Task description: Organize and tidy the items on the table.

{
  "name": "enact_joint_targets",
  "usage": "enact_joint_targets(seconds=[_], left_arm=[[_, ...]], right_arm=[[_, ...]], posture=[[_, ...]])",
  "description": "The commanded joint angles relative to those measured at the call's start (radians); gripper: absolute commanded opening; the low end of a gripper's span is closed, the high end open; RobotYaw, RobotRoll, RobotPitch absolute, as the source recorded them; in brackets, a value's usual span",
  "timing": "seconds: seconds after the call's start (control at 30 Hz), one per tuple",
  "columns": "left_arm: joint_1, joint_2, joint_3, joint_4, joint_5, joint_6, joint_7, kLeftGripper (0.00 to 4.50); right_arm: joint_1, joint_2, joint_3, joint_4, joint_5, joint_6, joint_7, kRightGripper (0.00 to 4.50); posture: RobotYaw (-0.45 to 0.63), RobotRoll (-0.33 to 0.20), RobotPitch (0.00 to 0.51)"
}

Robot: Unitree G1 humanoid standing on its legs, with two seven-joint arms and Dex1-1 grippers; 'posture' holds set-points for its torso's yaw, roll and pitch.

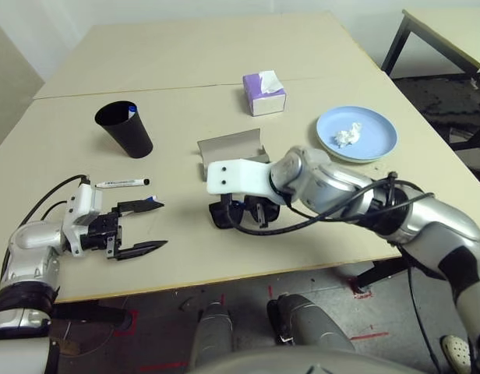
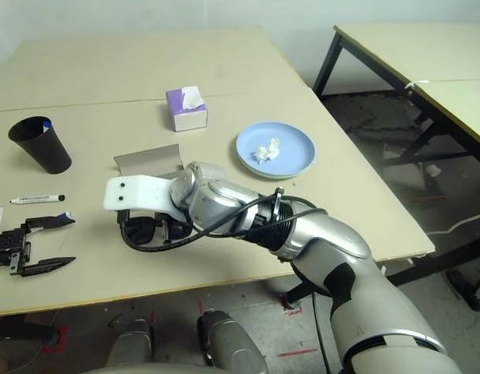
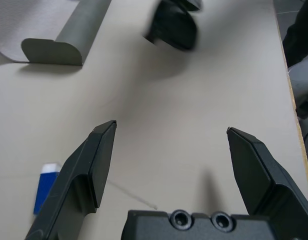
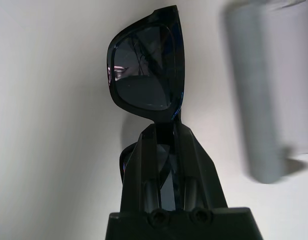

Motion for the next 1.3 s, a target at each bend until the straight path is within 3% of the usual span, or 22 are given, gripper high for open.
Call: enact_joint_targets(seconds=[0.03, 0.4, 0.8, 1.3], left_arm=[[0.011, -0.019, 0.006, -0.038, 0.025, 0.027, 0.007, 4.5], [0.006, -0.037, 0.033, -0.067, 0.038, 0.064, 0.042, 4.5], [0.089, 0.0, 0.101, -0.129, 0.03, 0.091, 0.045, 4.5], [0.173, -0.016, 0.123, -0.282, 0.025, 0.16, 0.099, 4.5]], right_arm=[[-0.058, 0.032, -0.047, 0.079, -0.033, -0.07, 0.022, 0.17], [-0.144, 0.143, -0.131, 0.374, -0.153, -0.334, 0.014, 0.17], [-0.116, 0.251, -0.194, 0.592, -0.267, -0.572, -0.023, 0.17], [-0.115, 0.318, -0.261, 0.83, -0.374, -0.759, -0.13, 0.17]], posture=[[-0.1, 0.0, 0.125], [-0.1, 0.0, 0.123], [-0.06, 0.0, 0.138], [-0.05, 0.0, 0.142]])
